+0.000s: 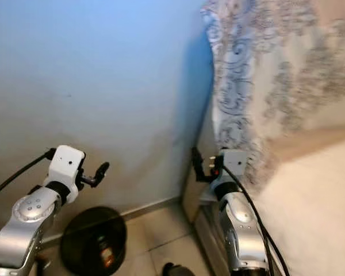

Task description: Clean up the room

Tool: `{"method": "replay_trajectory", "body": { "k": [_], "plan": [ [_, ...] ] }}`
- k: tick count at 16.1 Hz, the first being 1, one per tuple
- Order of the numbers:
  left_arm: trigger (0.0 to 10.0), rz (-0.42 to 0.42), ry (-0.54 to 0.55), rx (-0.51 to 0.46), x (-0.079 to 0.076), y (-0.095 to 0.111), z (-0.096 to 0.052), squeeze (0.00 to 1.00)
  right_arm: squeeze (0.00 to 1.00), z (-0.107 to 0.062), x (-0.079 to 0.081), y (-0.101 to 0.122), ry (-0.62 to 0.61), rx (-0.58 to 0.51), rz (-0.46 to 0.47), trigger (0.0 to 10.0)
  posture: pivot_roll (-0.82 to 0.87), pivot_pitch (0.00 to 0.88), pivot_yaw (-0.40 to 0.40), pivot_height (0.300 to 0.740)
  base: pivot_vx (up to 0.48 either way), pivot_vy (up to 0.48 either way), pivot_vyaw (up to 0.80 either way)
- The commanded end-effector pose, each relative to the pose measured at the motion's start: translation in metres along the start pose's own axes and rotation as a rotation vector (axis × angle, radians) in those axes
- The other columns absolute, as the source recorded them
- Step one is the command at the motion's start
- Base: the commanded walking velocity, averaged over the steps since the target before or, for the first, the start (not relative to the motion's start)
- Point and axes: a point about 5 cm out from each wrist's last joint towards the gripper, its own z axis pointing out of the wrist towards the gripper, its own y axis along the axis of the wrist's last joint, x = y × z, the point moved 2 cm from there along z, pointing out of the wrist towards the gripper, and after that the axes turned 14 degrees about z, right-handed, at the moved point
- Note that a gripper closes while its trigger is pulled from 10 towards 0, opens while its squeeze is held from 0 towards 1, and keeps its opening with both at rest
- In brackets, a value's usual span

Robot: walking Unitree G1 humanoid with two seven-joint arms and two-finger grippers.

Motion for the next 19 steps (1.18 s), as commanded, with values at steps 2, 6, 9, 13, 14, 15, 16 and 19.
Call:
{"method": "replay_trajectory", "body": {
  "k": [2,6,9,13,14,15,16,19],
  "plan": [
    [10.0,-0.004,0.022,-0.004,0.002,-0.001,-0.002,0.00,1.00,-0.002,-0.008,0.001,-0.042,-0.005,0.019,10.0,0.00,0.000,-0.022,0.740,0.000,0.000,-0.80],
    [10.0,-0.012,0.031,-0.005,0.002,-0.001,0.000,0.00,1.00,-0.006,-0.017,0.003,-0.080,-0.003,0.035,10.0,-0.02,0.000,-0.010,0.740,0.000,0.000,-0.80],
    [10.0,-0.016,0.035,-0.009,0.002,0.000,-0.001,0.00,1.00,-0.012,-0.023,0.007,-0.031,0.027,0.030,10.0,-0.03,0.000,-0.002,0.740,0.000,0.000,-0.80],
    [10.0,-0.025,0.073,-0.034,0.009,0.005,0.003,0.00,1.00,-0.018,-0.026,0.006,-0.074,0.021,0.051,10.0,-0.02,0.000,-0.006,0.740,0.000,0.000,-0.80],
    [10.0,-0.030,0.079,-0.036,0.009,0.006,0.002,0.00,1.00,-0.017,-0.026,0.006,-0.094,0.013,0.070,10.0,-0.02,0.000,-0.006,0.740,0.000,0.000,-0.80],
    [10.0,-0.031,0.083,-0.037,0.010,0.006,0.003,0.00,1.00,-0.016,-0.023,0.005,-0.113,0.005,0.091,10.0,-0.02,0.000,-0.012,0.740,0.000,0.000,-0.80],
    [10.0,-0.029,0.084,-0.038,0.009,0.006,0.003,0.00,1.00,-0.016,-0.017,0.003,-0.114,0.005,0.110,10.0,-0.02,0.000,-0.014,0.740,0.000,0.000,-0.79],
    [10.0,-0.031,0.100,-0.038,0.011,0.006,0.004,0.00,1.00,-0.016,-0.010,0.000,-0.122,0.003,0.130,10.0,-0.01,0.000,-0.029,0.740,0.000,0.000,-0.79]
  ]
}}
